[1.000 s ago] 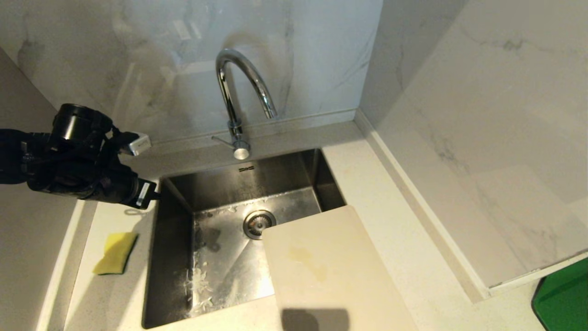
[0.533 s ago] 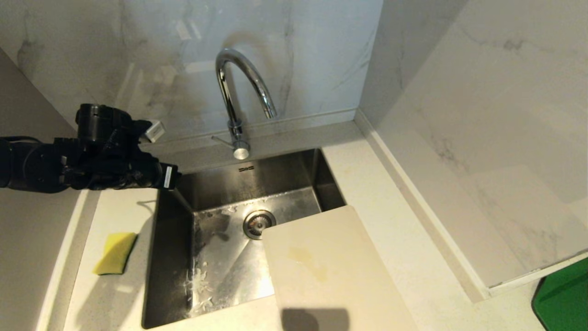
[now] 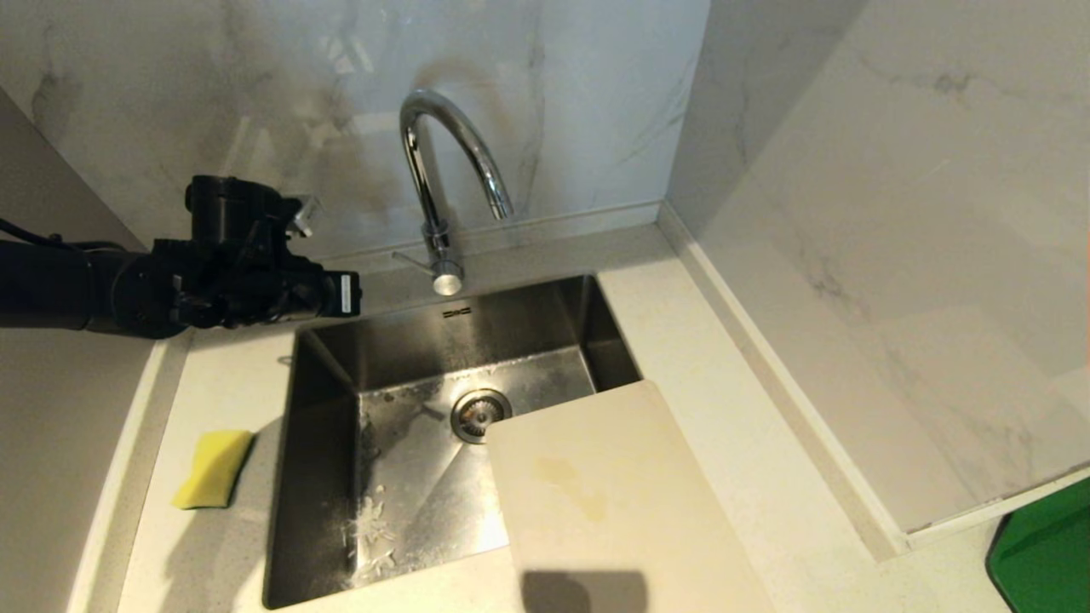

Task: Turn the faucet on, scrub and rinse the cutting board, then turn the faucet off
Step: Turn on the tap

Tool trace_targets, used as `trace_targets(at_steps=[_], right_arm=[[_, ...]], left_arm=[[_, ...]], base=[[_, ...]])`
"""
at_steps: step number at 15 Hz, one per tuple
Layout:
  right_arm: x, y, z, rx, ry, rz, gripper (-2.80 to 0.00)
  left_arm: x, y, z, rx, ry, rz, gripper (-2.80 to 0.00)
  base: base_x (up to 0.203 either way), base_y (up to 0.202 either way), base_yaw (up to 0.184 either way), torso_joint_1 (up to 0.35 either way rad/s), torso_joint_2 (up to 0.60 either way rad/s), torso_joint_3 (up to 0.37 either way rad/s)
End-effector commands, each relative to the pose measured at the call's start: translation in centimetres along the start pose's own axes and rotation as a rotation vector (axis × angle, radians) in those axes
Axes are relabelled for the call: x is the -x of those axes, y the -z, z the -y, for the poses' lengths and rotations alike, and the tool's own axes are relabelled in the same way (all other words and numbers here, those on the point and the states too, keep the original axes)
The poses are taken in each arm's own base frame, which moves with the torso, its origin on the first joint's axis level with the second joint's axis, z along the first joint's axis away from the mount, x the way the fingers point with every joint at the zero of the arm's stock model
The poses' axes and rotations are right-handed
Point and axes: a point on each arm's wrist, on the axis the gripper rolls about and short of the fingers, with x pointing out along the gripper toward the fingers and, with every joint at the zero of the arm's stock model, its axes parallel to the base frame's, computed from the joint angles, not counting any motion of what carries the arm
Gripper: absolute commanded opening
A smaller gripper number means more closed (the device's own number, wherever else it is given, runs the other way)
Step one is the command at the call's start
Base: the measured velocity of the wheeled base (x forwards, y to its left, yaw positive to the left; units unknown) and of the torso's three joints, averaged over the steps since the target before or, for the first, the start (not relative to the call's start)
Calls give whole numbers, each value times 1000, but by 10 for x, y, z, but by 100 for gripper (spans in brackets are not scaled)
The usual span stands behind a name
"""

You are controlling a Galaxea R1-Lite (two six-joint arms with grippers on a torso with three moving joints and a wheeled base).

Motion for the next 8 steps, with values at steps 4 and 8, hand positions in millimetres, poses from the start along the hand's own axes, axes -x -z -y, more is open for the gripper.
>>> trace_targets(at_steps=[4, 8], right_arm=[[0, 0, 0, -1, 0, 0, 0], [0, 0, 0, -1, 0, 0, 0]], left_arm=[[-19, -11, 1, 24, -5, 75, -280], [-41, -25, 1, 58, -45, 161, -280]], base=[[0, 0, 0, 0, 0, 0], [0, 0, 0, 0, 0, 0]])
